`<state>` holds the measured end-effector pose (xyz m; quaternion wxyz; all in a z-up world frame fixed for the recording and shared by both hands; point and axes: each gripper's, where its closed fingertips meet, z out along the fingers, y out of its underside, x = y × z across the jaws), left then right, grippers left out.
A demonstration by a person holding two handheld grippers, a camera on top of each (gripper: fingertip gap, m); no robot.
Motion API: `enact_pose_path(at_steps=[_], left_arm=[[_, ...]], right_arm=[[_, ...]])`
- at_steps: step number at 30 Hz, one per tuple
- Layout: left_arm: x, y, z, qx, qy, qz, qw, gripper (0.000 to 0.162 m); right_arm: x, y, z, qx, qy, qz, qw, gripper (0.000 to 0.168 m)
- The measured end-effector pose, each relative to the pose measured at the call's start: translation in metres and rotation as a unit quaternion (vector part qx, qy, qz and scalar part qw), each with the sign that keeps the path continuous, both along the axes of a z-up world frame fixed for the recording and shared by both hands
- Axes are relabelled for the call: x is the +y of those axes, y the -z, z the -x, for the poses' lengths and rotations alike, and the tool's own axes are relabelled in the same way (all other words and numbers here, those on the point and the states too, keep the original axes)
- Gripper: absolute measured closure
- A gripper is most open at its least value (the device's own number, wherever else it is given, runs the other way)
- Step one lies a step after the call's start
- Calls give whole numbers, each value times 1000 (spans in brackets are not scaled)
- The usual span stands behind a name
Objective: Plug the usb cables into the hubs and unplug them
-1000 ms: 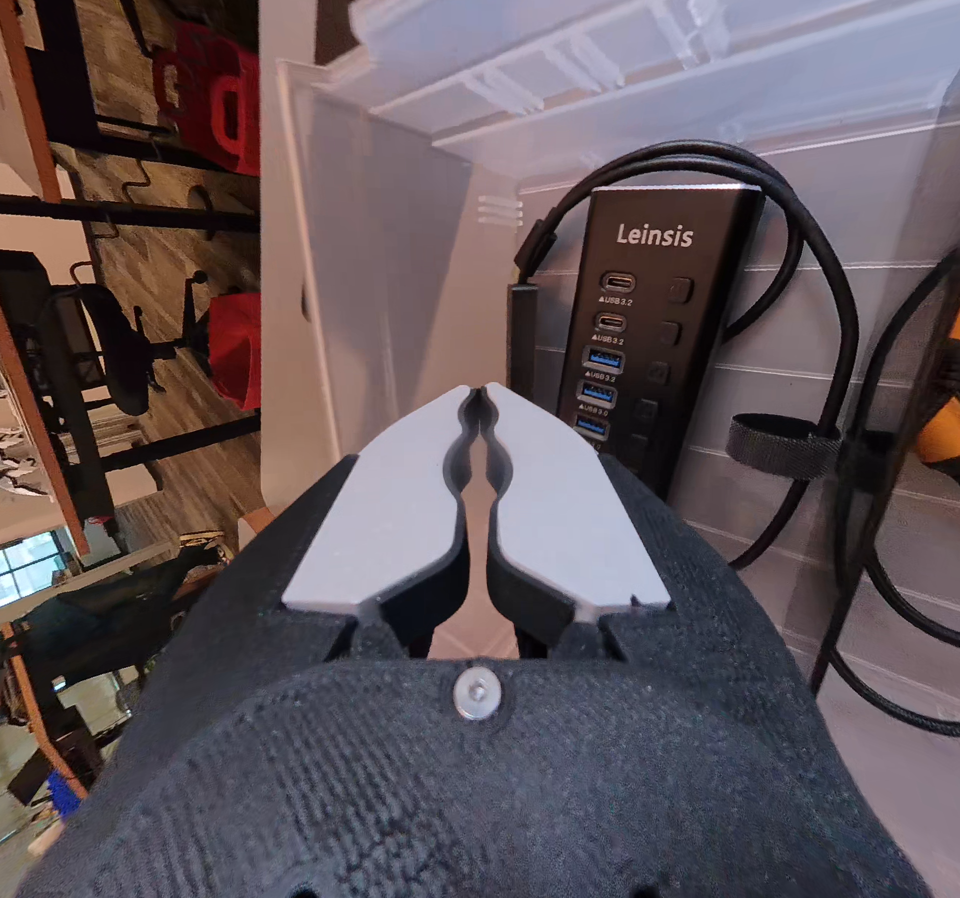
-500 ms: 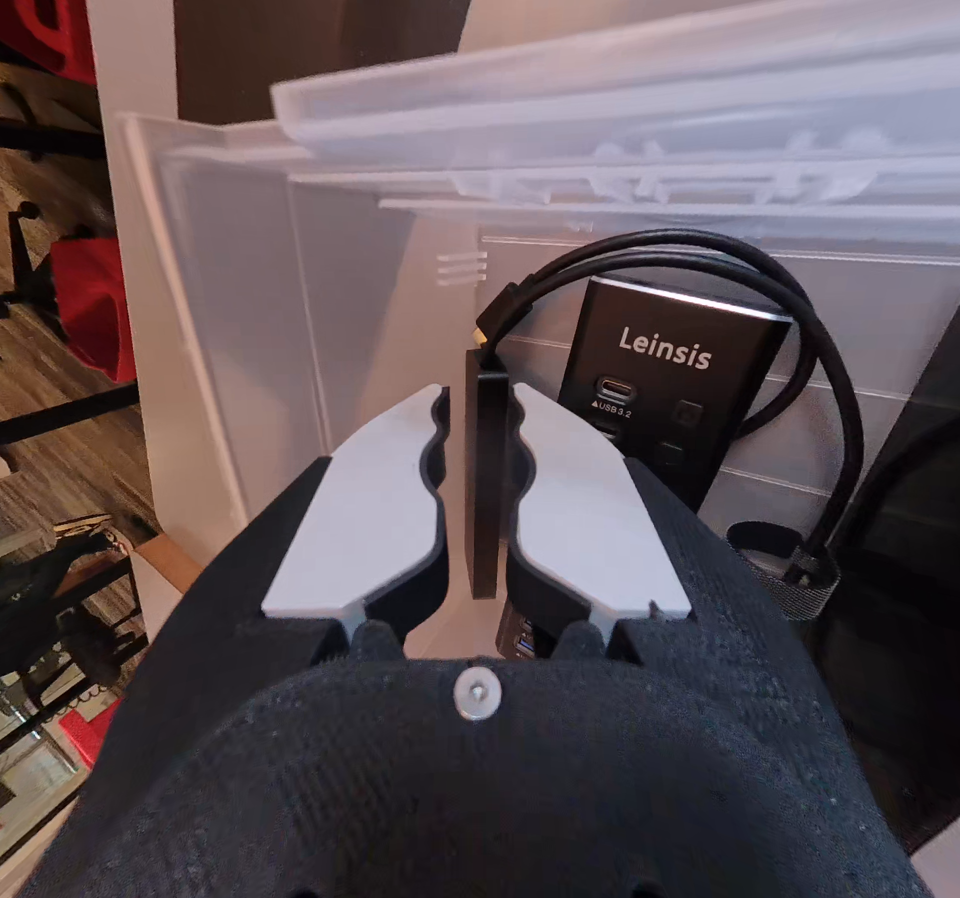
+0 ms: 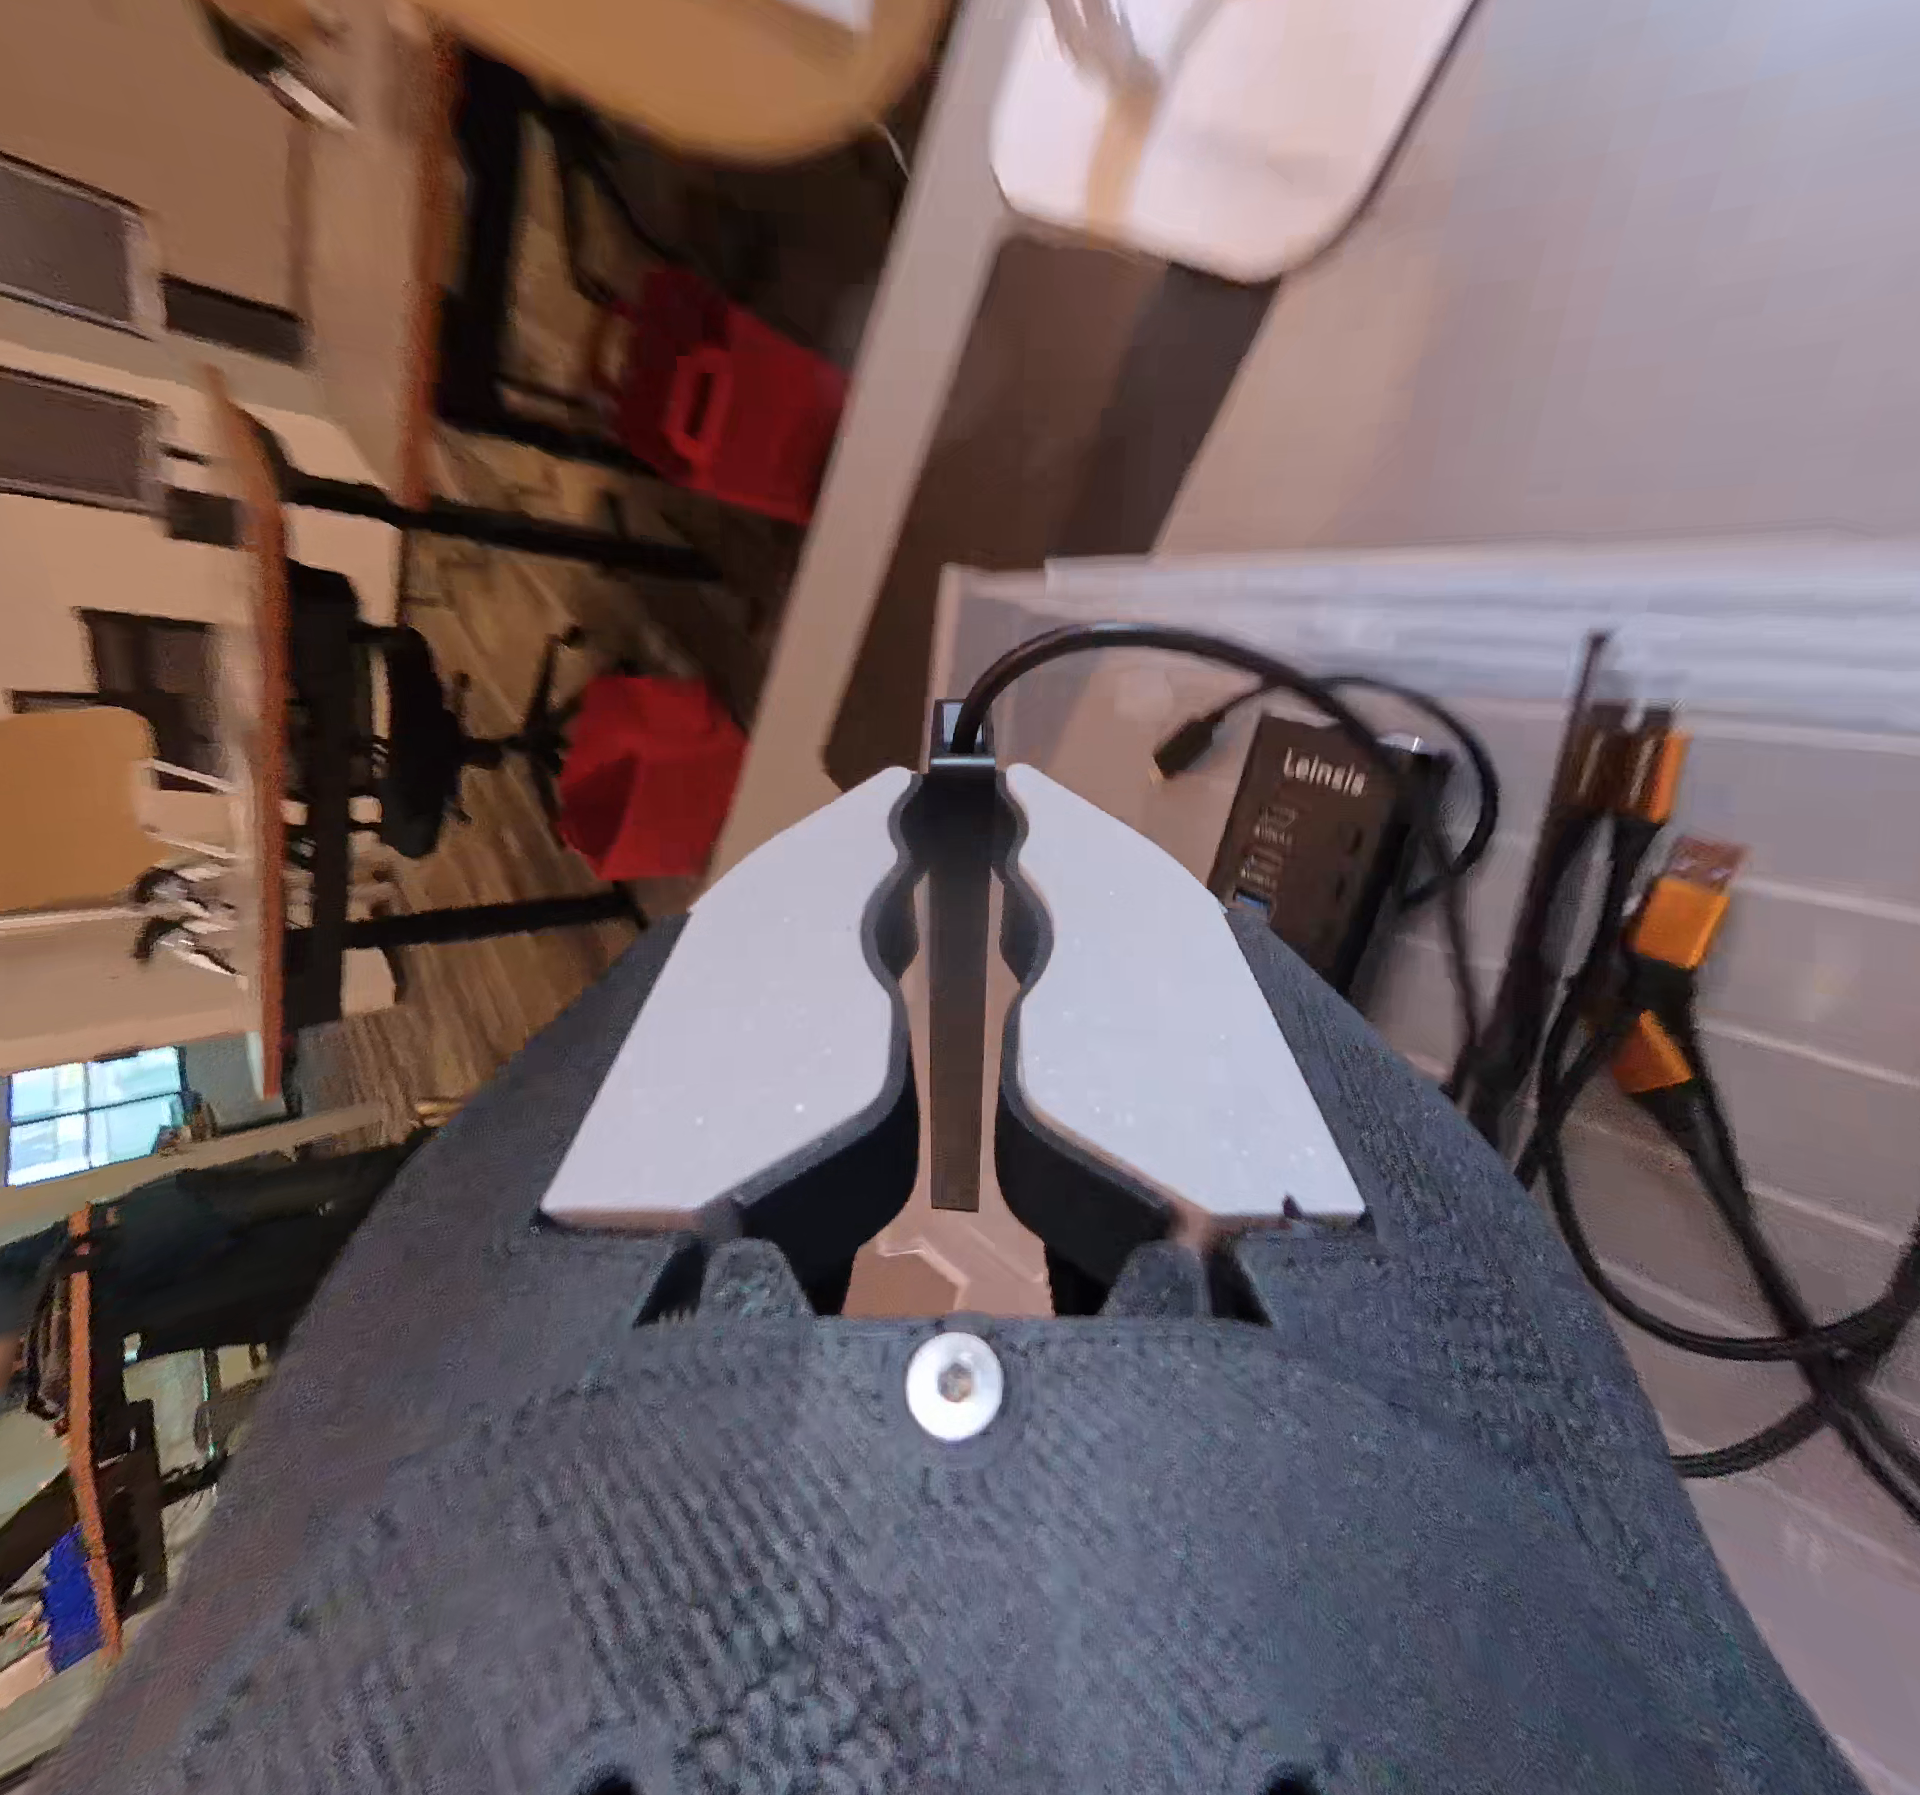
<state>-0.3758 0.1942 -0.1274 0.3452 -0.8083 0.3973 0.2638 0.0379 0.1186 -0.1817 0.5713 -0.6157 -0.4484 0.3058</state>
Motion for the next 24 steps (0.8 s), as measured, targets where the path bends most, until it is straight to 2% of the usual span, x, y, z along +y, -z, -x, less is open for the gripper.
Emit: enact_pose_path(at_steps=[3, 5, 7, 9, 11, 14, 16, 18, 19, 20, 21, 23, 24], left_arm=[[-24, -66, -45, -3, 35, -105, 994, 150], [-43, -98, -94, -56, 86, -165, 981, 151], [-63, -124, -143, -95, 135, -205, 965, 151], [-81, -136, -190, -124, 177, -220, 951, 151], [-94, -131, -231, -129, 207, -219, 945, 150], [-102, -103, -278, -115, 232, -208, 943, 151], [-109, -80, -306, -122, 247, -192, 942, 151], [-115, -63, -326, -99, 254, -203, 940, 151], [-119, -55, -336, -93, 261, -207, 938, 151], [-124, -48, -345, -93, 272, -208, 935, 151], [-128, -46, -348, -92, 272, -220, 932, 151], [-138, -49, -349, -105, 295, -241, 919, 150], [-145, -51, -350, -144, 306, -236, 911, 142]], right_arm=[[-8, -4, 6, 10, -11, 1, 1000, 143], [-17, -11, 14, 28, -27, 6, 999, 143], [-27, -19, 24, 38, -40, 3, 998, 143], [-38, -33, 34, 55, -48, -3, 997, 139], [-64, -58, 45, 94, -90, -2, 991, 130], [-100, -101, 52, 186, -164, 66, 967, 118], [-100, -110, 58, 199, -171, 110, 959, 108], [-94, -102, 65, 166, -159, 124, 965, 108], [-91, -94, 67, 145, -151, 125, 970, 120], [-87, -89, 66, 137, -143, 121, 973, 153], [-85, -86, 64, 133, -141, 116, 974, 163], [-90, -83, 57, 114, -172, 99, 973, 165], [-93, -86, 50, 110, -186, 81, 973, 165]])
